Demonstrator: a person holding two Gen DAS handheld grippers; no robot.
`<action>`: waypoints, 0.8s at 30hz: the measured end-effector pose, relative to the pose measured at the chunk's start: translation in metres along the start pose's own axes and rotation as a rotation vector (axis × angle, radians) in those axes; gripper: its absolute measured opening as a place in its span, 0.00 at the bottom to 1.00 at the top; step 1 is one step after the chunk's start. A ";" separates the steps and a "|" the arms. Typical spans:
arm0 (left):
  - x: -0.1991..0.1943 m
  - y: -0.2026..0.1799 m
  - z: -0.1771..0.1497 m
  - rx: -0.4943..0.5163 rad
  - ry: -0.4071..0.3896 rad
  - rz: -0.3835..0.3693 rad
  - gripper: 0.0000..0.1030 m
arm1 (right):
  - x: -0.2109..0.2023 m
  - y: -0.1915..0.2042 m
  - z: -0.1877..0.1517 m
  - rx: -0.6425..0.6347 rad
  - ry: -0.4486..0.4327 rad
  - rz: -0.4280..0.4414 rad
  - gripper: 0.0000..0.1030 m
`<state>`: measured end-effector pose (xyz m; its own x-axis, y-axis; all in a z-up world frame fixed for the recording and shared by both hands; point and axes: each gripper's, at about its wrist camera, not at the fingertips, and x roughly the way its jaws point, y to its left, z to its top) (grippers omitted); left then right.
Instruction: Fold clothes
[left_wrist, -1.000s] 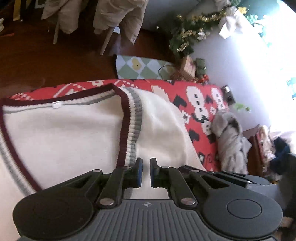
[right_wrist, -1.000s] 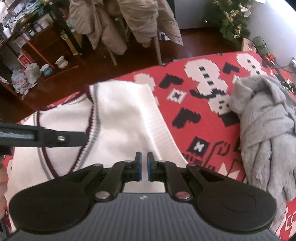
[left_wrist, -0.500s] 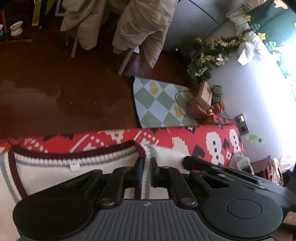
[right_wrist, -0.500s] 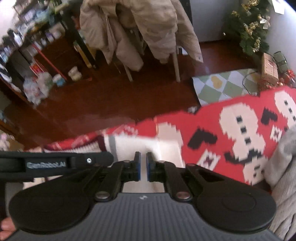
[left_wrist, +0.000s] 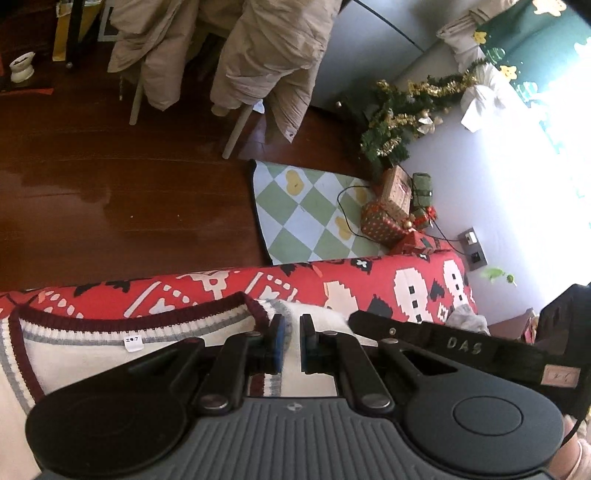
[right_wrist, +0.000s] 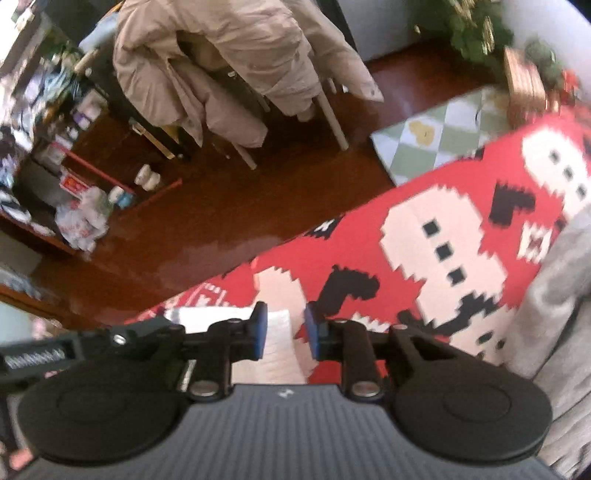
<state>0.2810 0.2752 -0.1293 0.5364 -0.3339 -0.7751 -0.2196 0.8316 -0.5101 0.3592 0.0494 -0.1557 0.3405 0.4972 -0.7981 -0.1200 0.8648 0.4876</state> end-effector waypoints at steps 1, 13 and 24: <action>-0.001 -0.001 0.000 -0.001 -0.002 -0.008 0.06 | 0.001 -0.002 0.000 0.030 0.006 0.032 0.22; 0.031 0.010 0.006 -0.006 0.009 0.013 0.03 | -0.005 0.015 -0.009 -0.137 -0.109 -0.109 0.01; -0.023 0.024 0.020 -0.153 -0.055 -0.110 0.06 | -0.031 0.028 -0.020 -0.192 -0.072 -0.100 0.03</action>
<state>0.2795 0.3114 -0.1164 0.6065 -0.3907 -0.6925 -0.2763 0.7131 -0.6443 0.3270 0.0593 -0.1240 0.4247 0.4075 -0.8084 -0.2549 0.9107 0.3252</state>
